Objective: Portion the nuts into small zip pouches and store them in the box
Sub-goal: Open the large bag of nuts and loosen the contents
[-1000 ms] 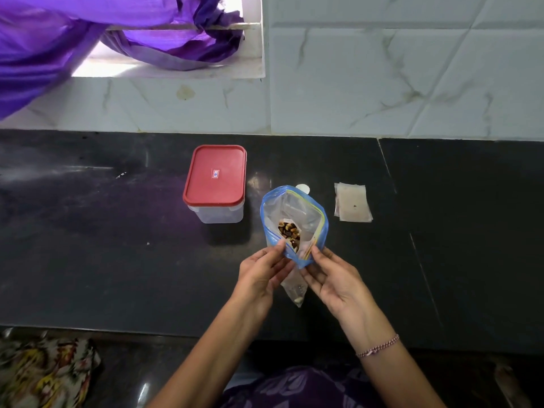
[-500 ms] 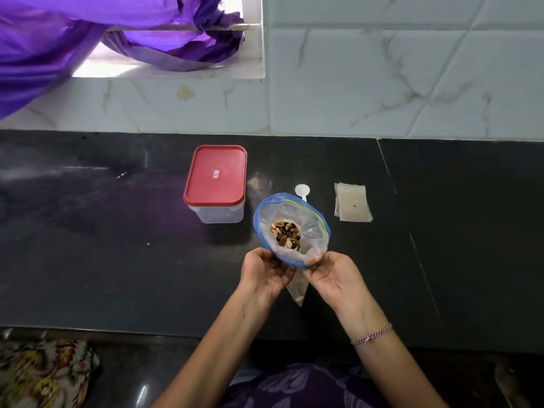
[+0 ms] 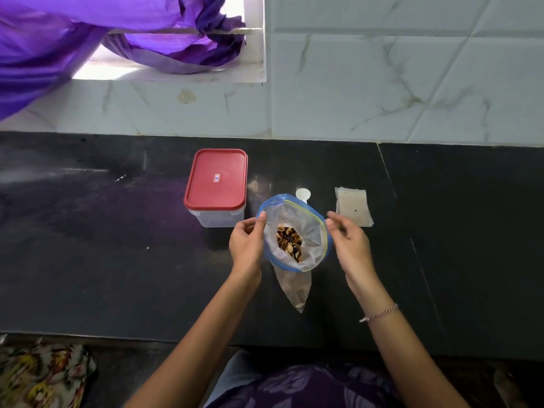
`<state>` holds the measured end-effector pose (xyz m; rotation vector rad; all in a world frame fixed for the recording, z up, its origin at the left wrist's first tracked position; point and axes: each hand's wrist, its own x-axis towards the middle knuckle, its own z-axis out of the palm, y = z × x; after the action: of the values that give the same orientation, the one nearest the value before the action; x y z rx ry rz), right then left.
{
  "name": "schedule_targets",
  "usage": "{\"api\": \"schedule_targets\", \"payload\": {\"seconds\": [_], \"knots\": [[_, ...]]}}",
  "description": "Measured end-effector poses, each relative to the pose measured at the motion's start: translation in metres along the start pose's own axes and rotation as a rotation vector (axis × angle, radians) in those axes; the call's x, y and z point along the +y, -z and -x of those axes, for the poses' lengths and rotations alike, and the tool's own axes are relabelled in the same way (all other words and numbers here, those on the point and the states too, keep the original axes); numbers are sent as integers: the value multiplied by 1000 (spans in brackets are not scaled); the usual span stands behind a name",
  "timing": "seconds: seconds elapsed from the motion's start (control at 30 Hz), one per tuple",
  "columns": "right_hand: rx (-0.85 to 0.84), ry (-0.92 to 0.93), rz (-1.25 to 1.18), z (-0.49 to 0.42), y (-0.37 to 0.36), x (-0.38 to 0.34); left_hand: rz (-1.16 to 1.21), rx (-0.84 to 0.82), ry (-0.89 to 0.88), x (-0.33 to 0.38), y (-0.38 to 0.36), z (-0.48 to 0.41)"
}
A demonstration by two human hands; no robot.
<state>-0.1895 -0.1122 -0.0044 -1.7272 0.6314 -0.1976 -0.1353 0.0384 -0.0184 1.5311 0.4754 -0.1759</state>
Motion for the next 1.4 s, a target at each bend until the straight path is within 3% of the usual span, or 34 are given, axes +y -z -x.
{"api": "schedule_targets", "payload": {"seconds": [0.1, 0.23, 0.43, 0.53, 0.6, 0.7, 0.77, 0.83, 0.93, 1.07, 1.17, 1.27, 1.33, 1.4], "knots": [[-38, 23, 53, -8, -5, -4, 24, -43, 9, 1, -1, -7], [-91, -122, -64, -16, -6, -1, 121, -168, 139, 7, 2, -10], [-191, -514, -591, -23, -2, -4, 378, -328, 518, 14, 8, -17], [-178, -591, -799, -27, 1, -1, 363, -382, 539, 12, 14, -24], [-250, -515, -635, -27, 0, -1, 139, -369, 436, 11, 12, -25], [-228, -217, -35, -28, -7, 1, -284, -243, 62, 9, 8, -26], [-78, 25, 104, -30, -11, -2, -445, -142, -246, 10, 7, -26], [-44, 230, 149, -31, -13, -9, -589, -126, -471, 13, 5, -24], [-107, 379, 346, -33, -20, -16, -759, -162, -618, 12, -1, -26], [-51, 384, 474, -41, -25, -18, -812, -143, -698, 16, -5, -29], [-120, 288, 482, -48, -25, -18, -784, -229, -582, 18, -6, -32], [-328, 31, 246, -60, -20, -12, -439, -428, -143, 22, -4, -39], [-417, -179, 48, -66, -18, -8, -134, -456, 161, 23, -6, -41], [-419, -339, -81, -67, -21, -5, 21, -431, 349, 21, -10, -40]]}}
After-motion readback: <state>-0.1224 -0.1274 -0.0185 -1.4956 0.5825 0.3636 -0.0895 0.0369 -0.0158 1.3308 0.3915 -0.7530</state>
